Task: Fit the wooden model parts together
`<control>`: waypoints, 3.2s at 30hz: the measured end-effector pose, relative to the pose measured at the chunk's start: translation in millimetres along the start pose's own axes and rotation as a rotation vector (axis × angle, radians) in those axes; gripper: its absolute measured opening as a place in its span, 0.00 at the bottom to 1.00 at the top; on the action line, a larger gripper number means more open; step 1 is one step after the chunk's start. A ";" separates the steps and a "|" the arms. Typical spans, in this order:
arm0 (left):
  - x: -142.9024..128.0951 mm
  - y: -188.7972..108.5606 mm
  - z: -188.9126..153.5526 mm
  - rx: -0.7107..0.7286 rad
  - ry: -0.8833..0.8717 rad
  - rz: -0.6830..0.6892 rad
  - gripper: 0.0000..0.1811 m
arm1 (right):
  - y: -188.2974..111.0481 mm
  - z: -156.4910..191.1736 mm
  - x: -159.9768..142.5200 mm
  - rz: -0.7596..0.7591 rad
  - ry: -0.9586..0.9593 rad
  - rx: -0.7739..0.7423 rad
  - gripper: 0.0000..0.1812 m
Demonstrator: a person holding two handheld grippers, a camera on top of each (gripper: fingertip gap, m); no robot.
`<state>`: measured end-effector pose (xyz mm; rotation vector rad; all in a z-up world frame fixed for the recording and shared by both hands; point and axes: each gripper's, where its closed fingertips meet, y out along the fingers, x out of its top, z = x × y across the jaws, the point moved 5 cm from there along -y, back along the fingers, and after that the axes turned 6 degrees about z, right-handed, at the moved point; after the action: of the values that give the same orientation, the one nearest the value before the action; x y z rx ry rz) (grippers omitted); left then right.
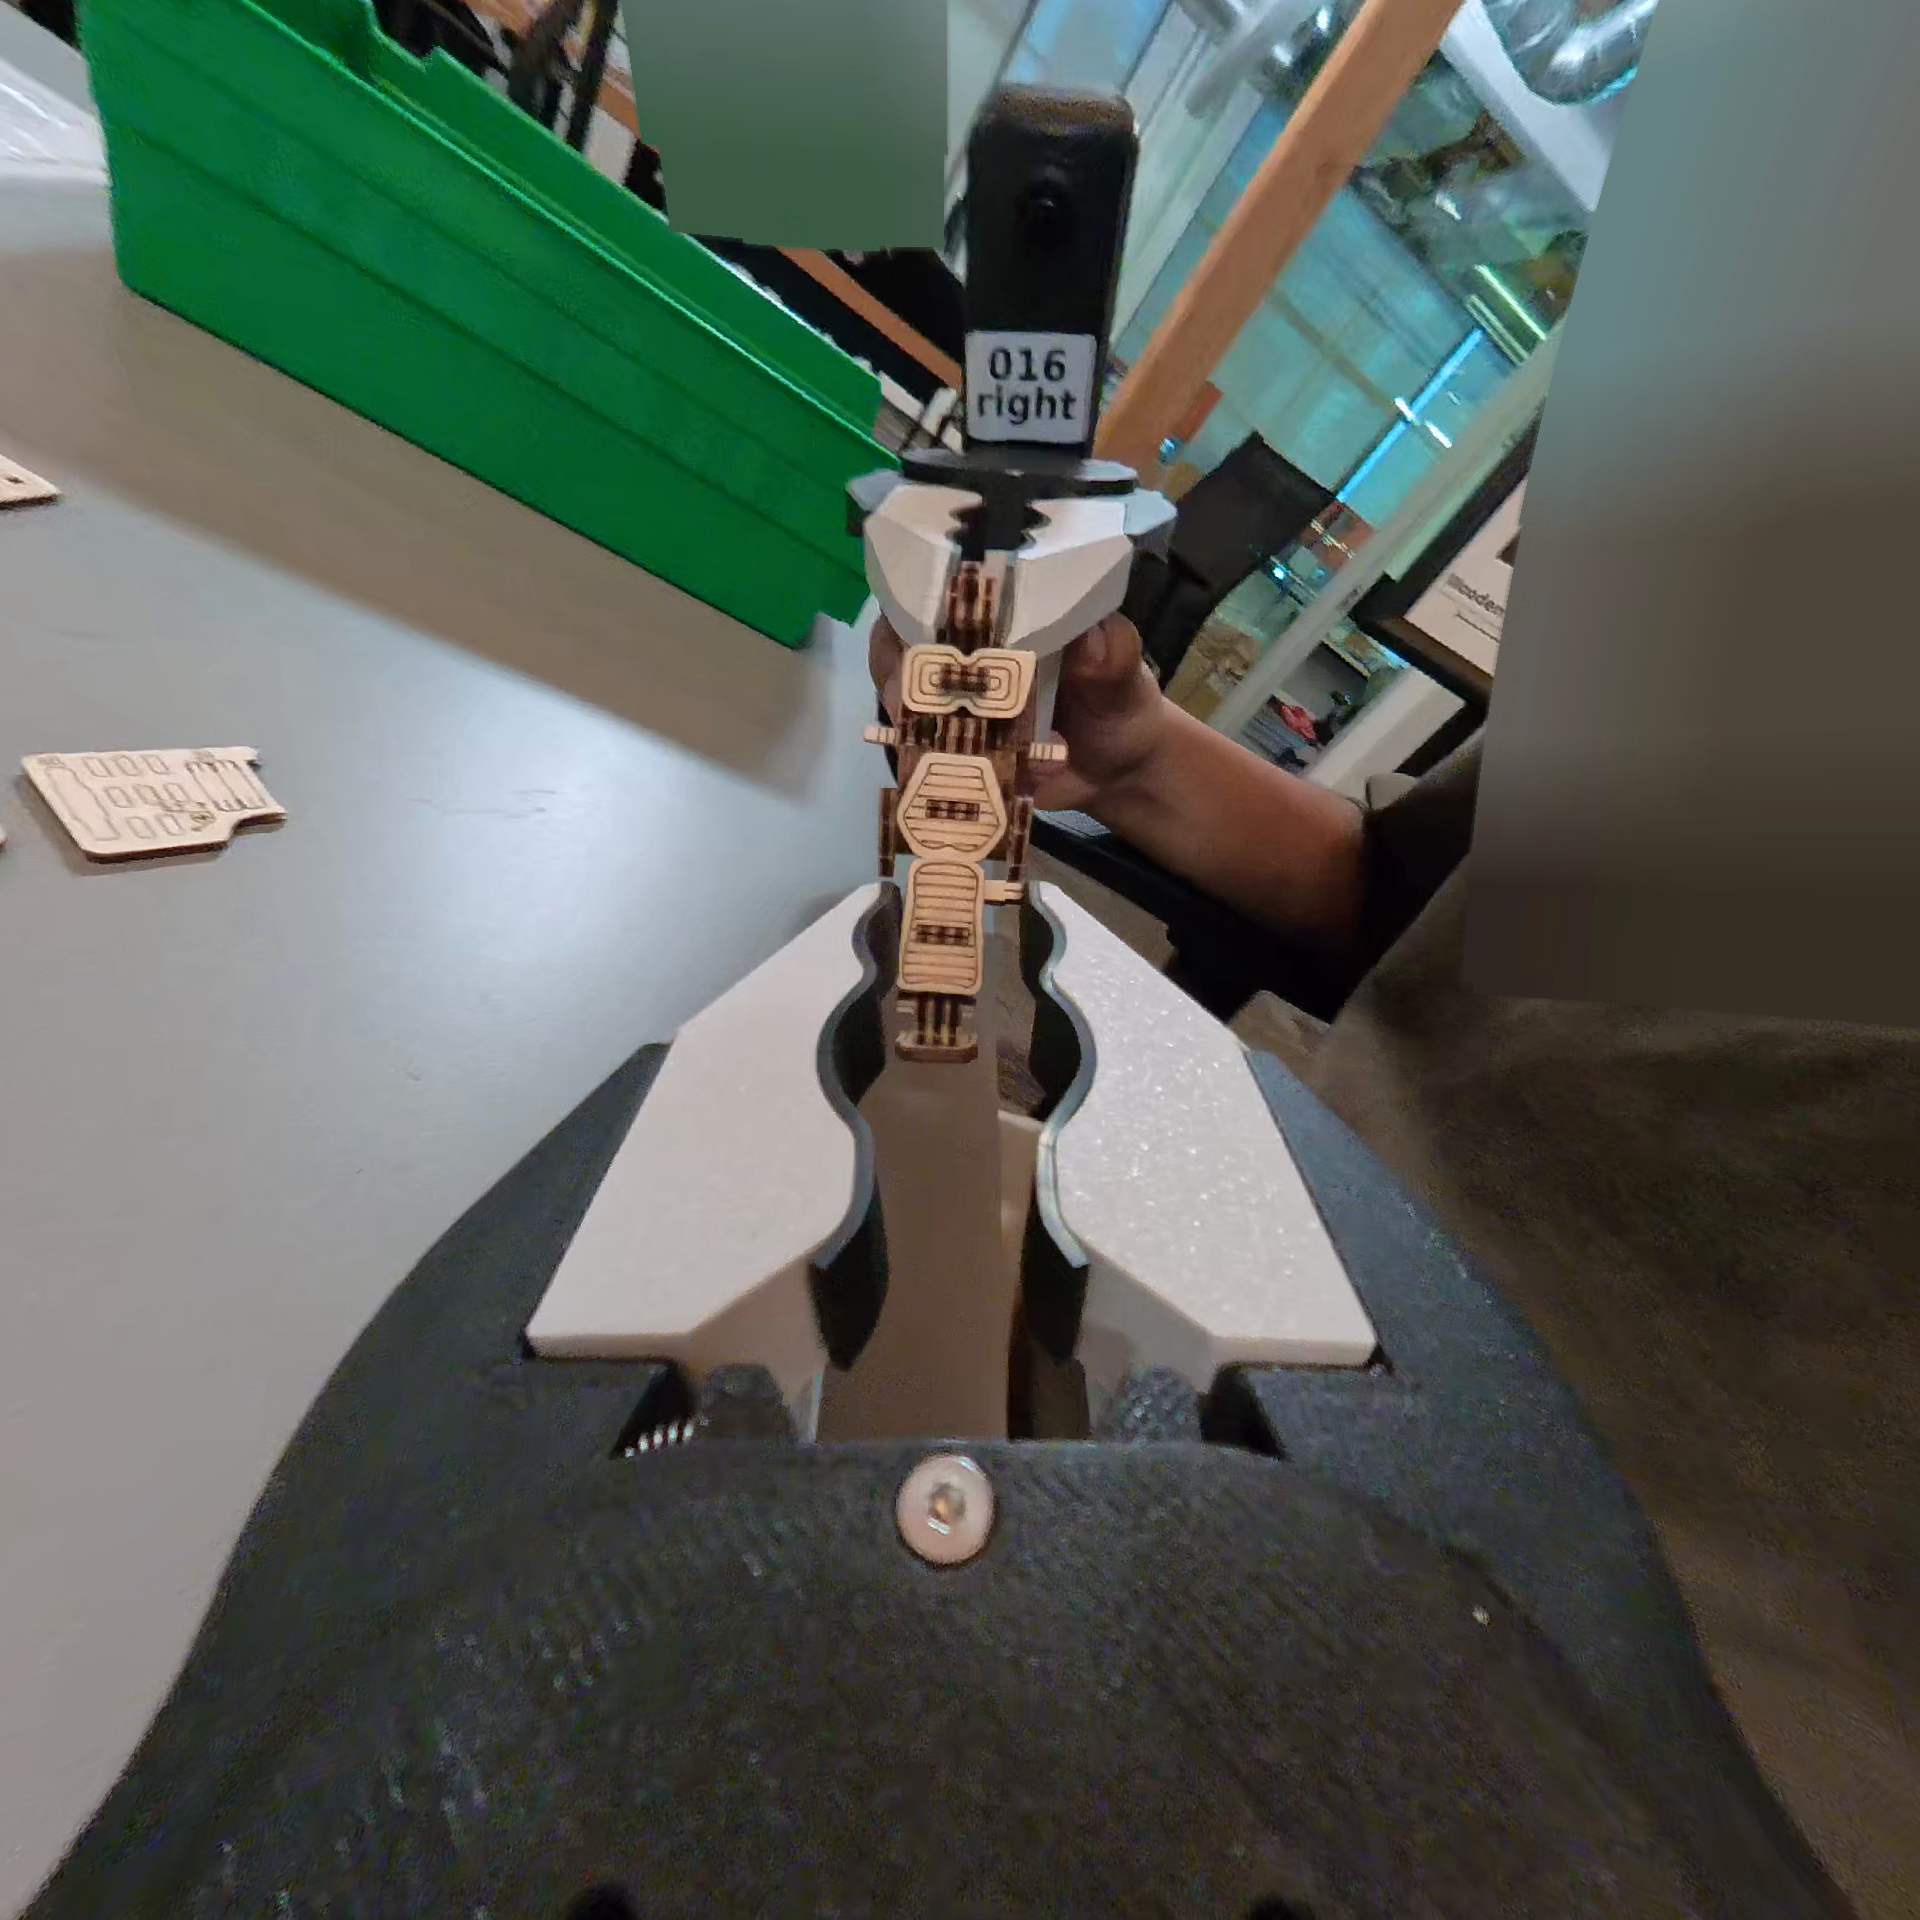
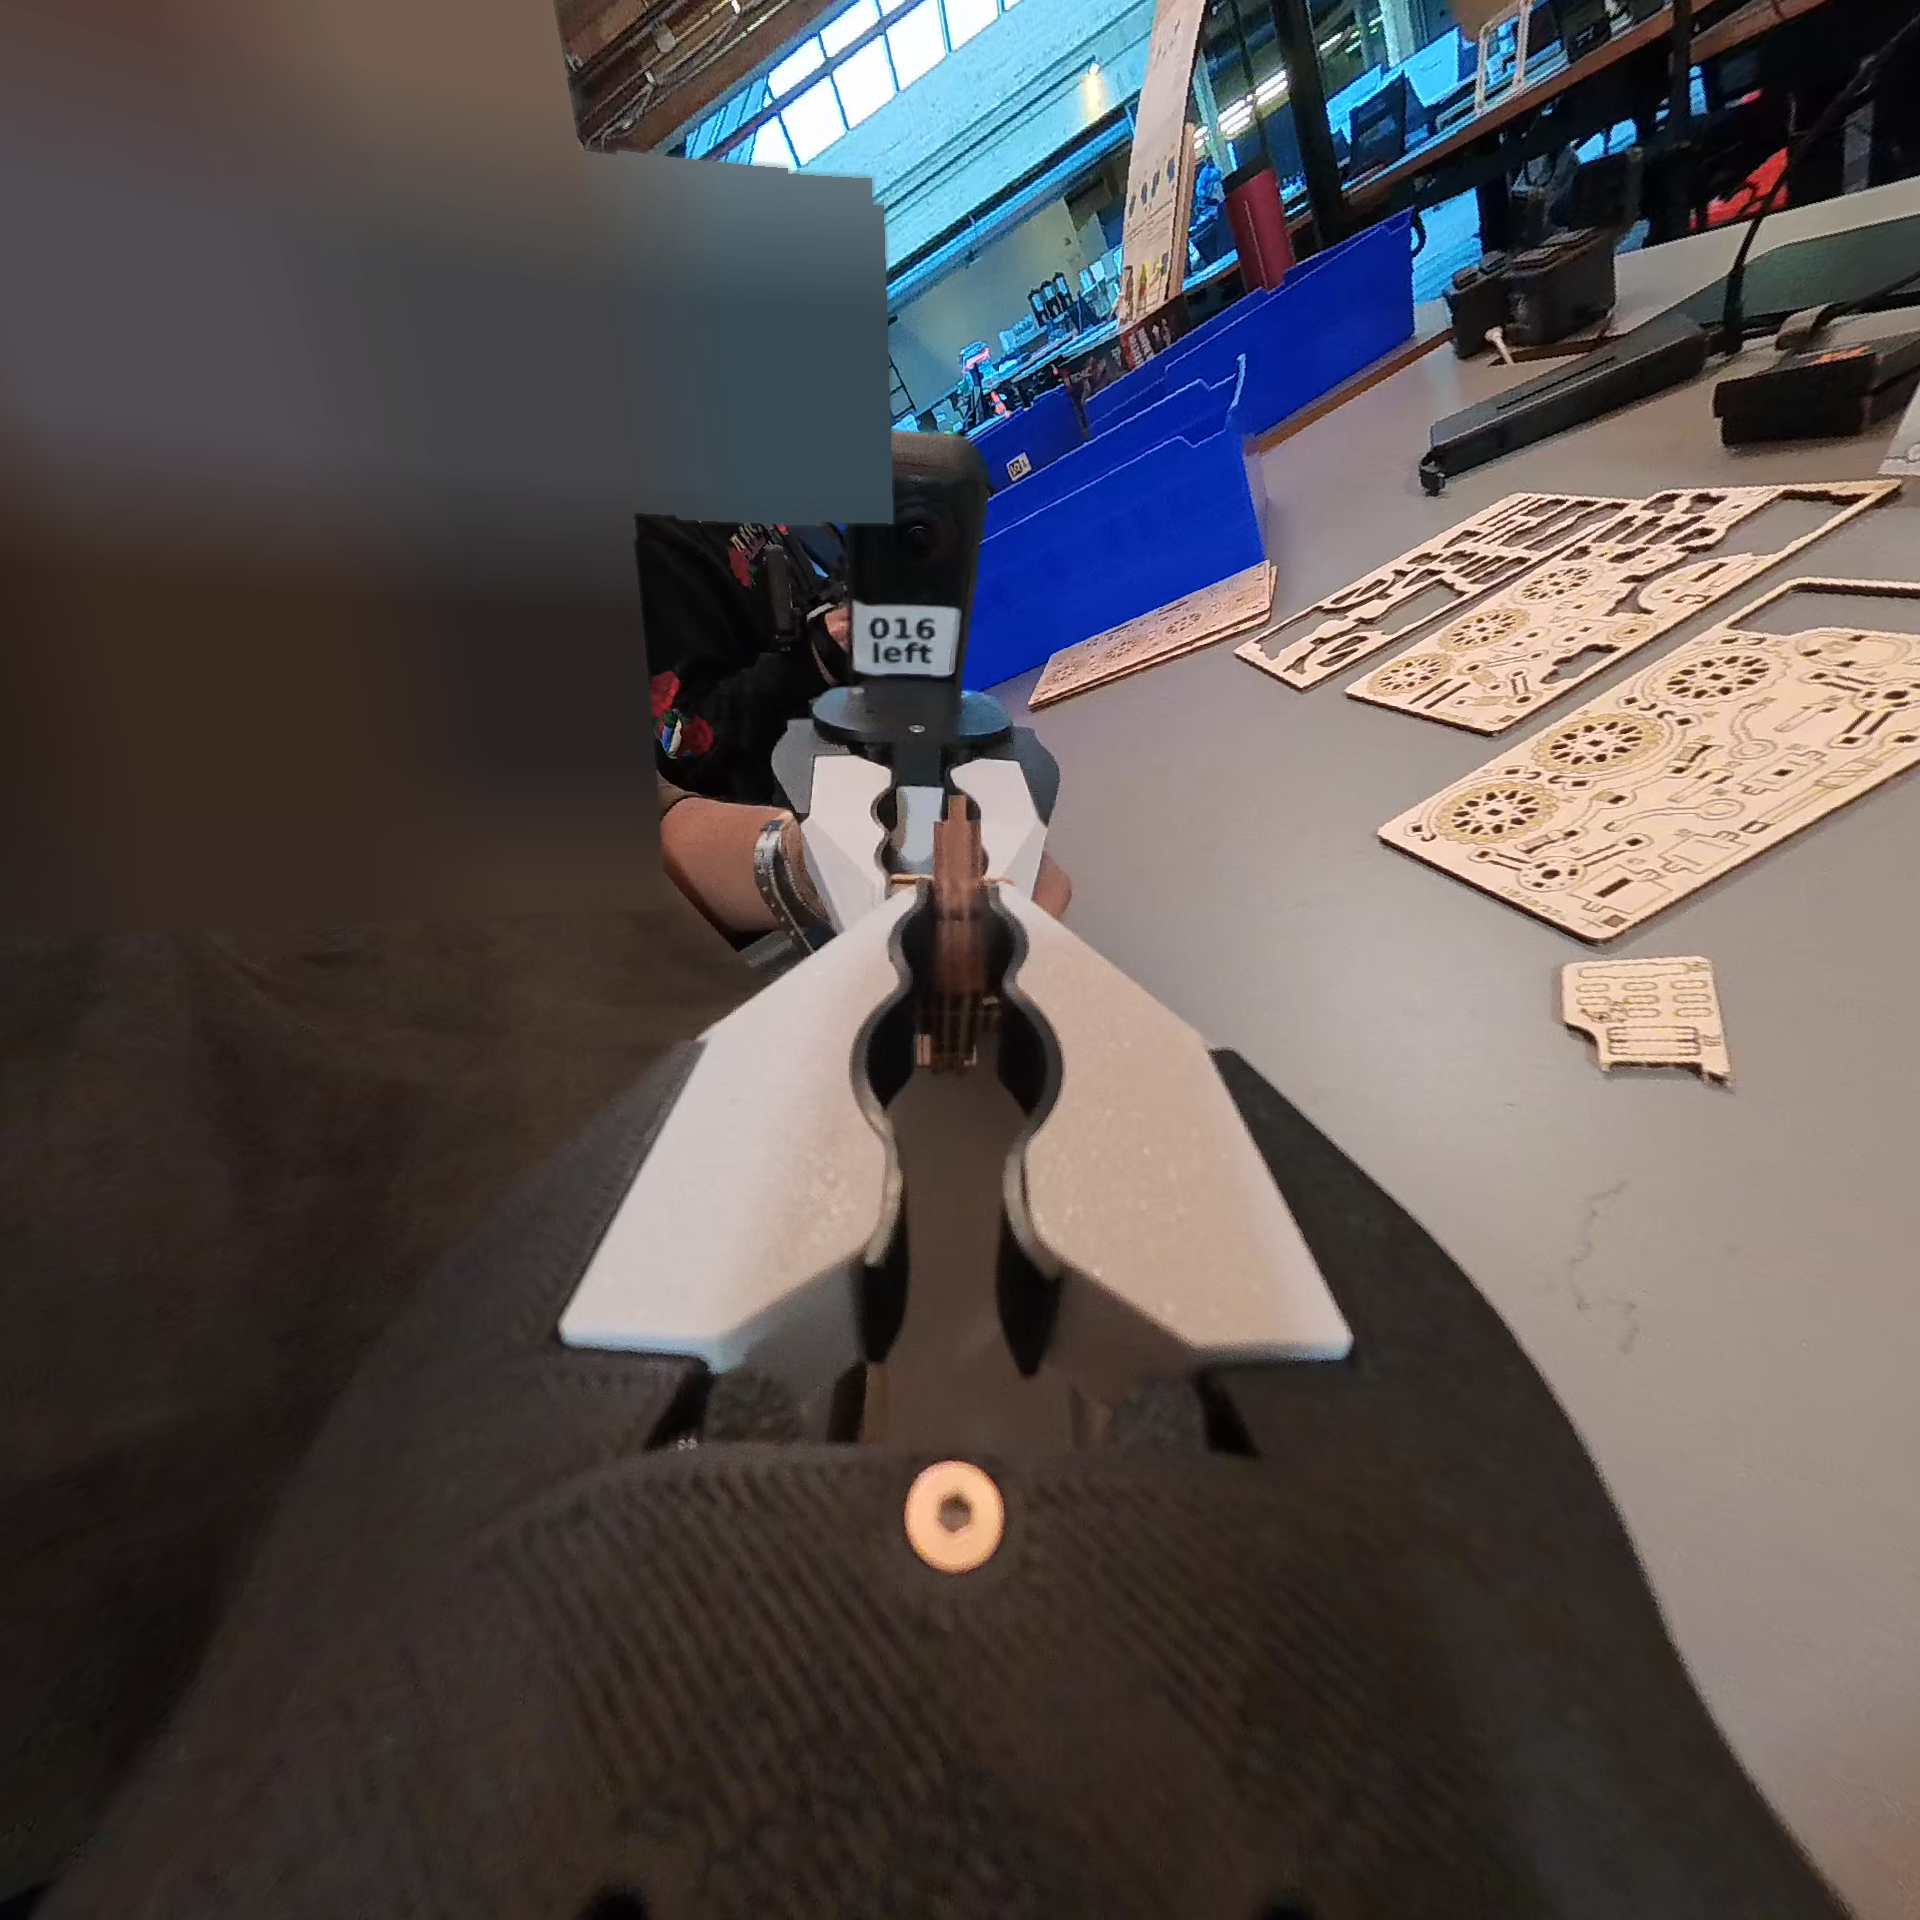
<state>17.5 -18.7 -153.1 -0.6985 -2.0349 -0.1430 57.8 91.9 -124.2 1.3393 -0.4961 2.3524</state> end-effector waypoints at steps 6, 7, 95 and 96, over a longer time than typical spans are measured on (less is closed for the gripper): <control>2.2 -2.2 -4.1 -0.028 0.006 -0.040 0.21 | -0.9 0.5 1.0 -0.007 0.001 0.005 0.04; 2.2 -2.1 -4.7 -0.040 -0.003 -0.040 0.25 | -0.9 0.3 0.7 -0.004 0.000 0.003 0.04; 0.4 4.7 -6.4 -0.069 -0.120 -0.089 0.22 | -21.5 -6.6 18.1 -0.221 0.137 0.063 0.03; 2.1 3.0 -6.1 -0.082 -0.136 -0.107 0.20 | -21.5 -6.0 18.2 -0.222 0.134 0.065 0.03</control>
<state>22.8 -17.5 -148.6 -0.6661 -2.2079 -0.2481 55.5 116.1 -108.9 1.1873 -0.2203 2.2711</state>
